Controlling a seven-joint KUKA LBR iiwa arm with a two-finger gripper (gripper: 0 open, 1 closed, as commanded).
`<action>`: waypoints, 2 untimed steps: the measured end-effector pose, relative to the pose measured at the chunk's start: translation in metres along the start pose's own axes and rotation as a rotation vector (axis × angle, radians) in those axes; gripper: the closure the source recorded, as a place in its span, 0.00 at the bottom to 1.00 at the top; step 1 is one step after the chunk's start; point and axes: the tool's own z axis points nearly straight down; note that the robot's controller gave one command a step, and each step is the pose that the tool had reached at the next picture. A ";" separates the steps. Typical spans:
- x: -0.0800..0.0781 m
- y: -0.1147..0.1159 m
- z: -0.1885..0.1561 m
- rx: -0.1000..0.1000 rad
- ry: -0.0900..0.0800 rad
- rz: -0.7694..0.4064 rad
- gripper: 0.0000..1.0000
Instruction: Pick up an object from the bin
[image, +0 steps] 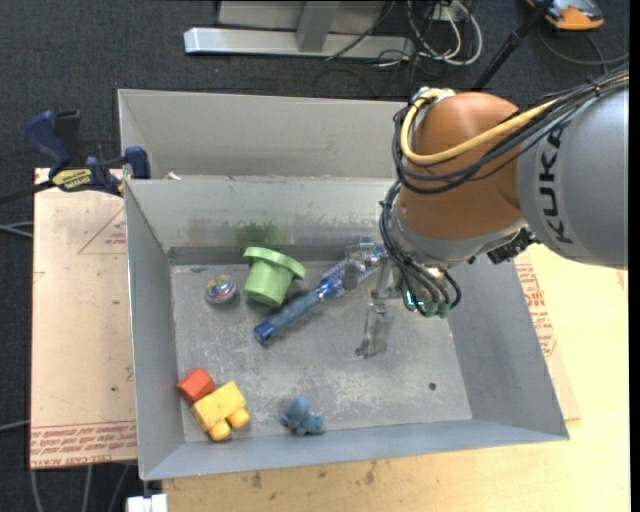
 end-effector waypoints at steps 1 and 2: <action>-0.065 0.063 0.018 -0.003 -0.011 -0.038 0.00; -0.094 0.041 0.168 0.000 -0.003 -0.009 0.00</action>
Offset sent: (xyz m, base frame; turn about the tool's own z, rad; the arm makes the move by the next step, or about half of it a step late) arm 0.0634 0.0581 -0.0169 -0.0301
